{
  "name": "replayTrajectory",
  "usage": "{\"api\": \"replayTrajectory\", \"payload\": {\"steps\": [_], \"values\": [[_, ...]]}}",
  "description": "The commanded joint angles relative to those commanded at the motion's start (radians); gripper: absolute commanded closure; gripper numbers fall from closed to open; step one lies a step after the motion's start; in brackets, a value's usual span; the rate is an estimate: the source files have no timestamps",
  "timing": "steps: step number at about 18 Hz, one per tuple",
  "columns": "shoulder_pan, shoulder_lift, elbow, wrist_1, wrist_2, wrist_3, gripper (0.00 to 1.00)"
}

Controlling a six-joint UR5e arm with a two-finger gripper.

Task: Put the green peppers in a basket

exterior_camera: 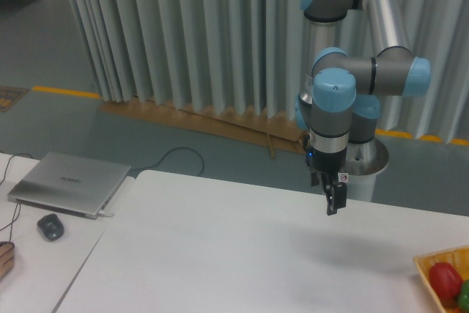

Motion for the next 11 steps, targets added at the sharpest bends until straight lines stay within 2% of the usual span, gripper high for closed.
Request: {"api": "replayTrajectory", "payload": {"steps": [4,6,11], "values": [[0.009,-0.003,0.037,-0.072,0.009,0.098,0.00],[0.015,-0.008,0.069,-0.149,0.037,0.135,0.00],[0.026,-0.009,0.063,-0.154,0.040,0.215,0.00]]}}
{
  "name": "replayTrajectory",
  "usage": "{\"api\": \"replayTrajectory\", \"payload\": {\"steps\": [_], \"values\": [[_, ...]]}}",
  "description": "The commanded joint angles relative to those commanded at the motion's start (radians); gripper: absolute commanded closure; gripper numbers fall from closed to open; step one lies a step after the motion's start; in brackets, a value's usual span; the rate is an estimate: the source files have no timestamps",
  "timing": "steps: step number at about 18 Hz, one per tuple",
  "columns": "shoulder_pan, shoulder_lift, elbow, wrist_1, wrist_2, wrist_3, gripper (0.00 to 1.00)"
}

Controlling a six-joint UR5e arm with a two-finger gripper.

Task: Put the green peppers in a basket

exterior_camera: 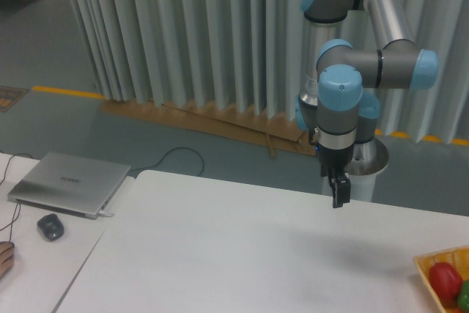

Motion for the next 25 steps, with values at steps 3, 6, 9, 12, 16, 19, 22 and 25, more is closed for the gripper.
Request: {"api": "replayTrajectory", "payload": {"steps": [3,6,9,12,16,19,22,25], "values": [[0.006,-0.002,-0.002,0.032,-0.006,0.021,0.00],[0.006,-0.003,-0.009,0.057,-0.023,0.000,0.00],[0.020,0.002,-0.032,0.100,-0.101,-0.026,0.00],[0.017,0.002,-0.038,0.149,-0.123,-0.121,0.00],[0.021,-0.002,-0.035,0.158,-0.120,-0.153,0.00],[0.020,-0.003,-0.035,0.163,-0.115,-0.147,0.00],[0.020,-0.003,-0.038,0.161,-0.114,-0.127,0.00],[0.018,-0.006,-0.040,0.158,-0.069,-0.084,0.00]]}}
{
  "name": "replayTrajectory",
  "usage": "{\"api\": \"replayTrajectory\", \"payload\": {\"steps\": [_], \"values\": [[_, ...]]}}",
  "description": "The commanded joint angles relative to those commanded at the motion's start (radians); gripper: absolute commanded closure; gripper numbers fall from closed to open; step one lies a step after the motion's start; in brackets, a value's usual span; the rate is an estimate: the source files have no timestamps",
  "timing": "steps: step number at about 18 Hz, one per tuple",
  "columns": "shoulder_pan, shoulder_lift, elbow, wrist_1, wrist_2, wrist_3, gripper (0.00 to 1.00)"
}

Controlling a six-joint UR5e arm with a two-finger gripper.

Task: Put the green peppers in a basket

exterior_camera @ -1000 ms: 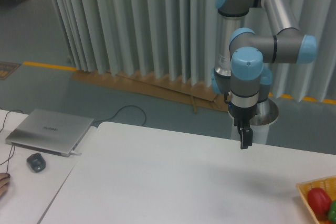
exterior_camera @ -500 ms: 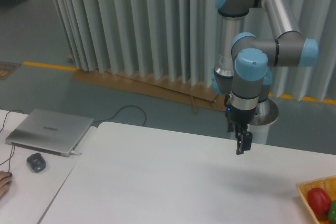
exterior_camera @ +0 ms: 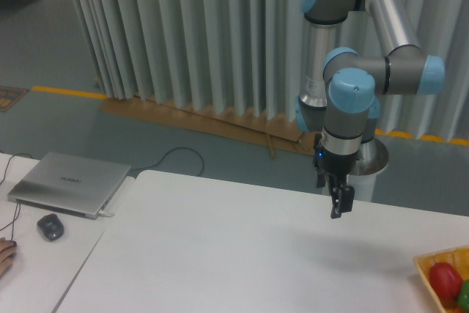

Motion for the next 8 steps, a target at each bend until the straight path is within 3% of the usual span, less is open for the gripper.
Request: {"api": "replayTrajectory", "payload": {"steps": [8], "values": [[0.000,0.000,0.000,0.000,0.006,0.002,0.00]]}}
